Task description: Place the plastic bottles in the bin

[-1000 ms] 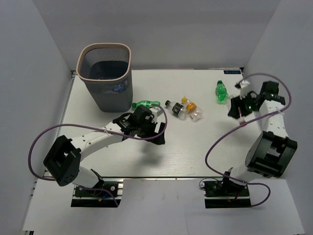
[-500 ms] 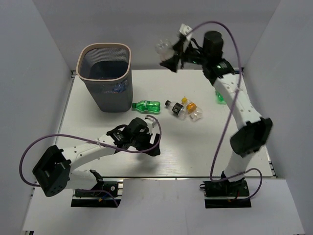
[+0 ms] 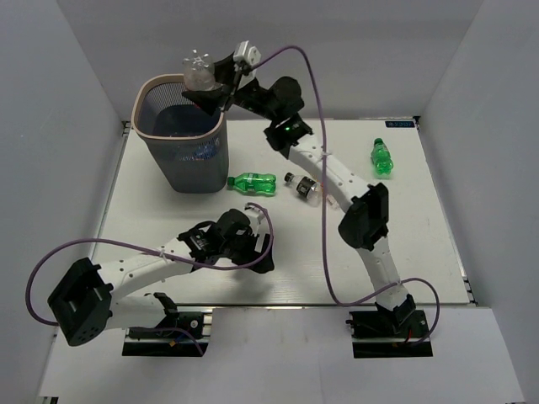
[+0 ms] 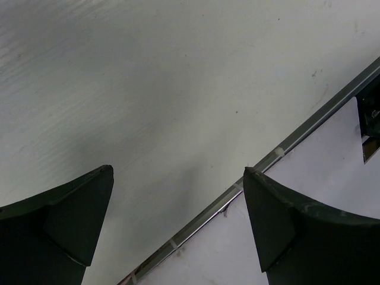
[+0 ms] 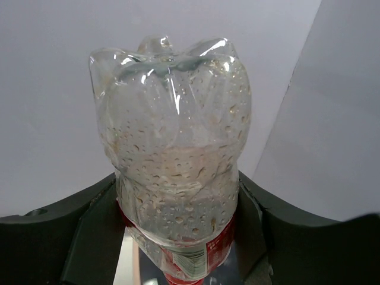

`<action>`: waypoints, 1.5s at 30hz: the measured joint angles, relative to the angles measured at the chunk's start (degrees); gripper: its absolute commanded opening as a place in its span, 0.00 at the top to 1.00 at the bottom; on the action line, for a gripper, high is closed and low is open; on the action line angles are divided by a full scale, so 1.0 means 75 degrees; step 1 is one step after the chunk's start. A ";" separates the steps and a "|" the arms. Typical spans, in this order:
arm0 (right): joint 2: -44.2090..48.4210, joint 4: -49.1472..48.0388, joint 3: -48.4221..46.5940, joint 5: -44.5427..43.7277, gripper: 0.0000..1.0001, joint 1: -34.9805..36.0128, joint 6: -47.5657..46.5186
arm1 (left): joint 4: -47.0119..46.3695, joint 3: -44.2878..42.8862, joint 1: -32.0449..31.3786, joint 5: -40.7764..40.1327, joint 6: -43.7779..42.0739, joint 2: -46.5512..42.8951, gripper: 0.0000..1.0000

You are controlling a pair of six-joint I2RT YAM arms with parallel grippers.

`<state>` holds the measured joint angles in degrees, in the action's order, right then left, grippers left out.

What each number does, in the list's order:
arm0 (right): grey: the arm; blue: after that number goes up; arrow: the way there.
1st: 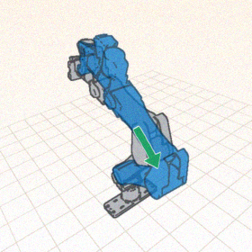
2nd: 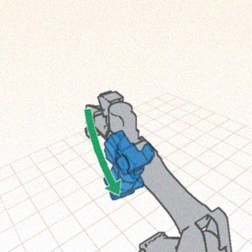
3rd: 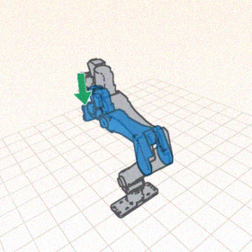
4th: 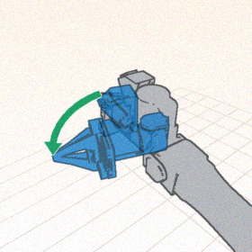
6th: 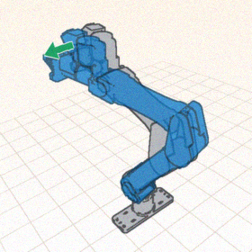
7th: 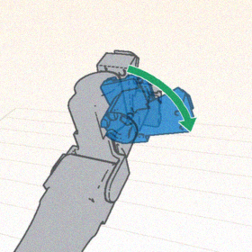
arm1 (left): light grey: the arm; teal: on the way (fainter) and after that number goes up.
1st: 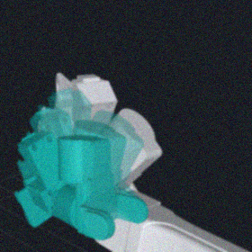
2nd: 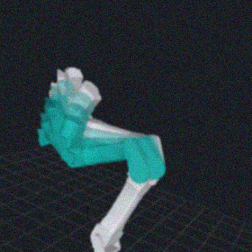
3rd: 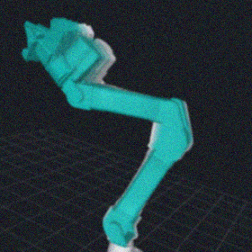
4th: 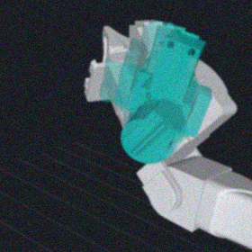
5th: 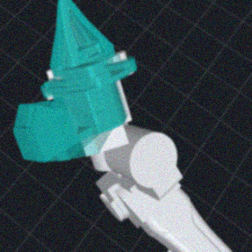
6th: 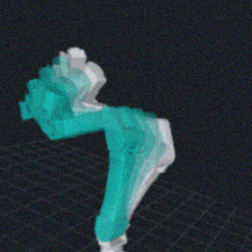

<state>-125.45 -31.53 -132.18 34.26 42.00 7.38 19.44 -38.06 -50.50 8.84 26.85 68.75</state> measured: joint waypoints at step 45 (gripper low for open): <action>0.1239 0.9349 0.2923 -0.3765 0.10 -0.6866 -0.2355 | -0.1457 -0.0472 -0.0067 -0.0020 0.0434 0.1408 0.00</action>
<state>-116.16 38.59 -110.26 6.02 -9.50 -10.28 8.51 -41.60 -51.00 8.69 30.11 79.31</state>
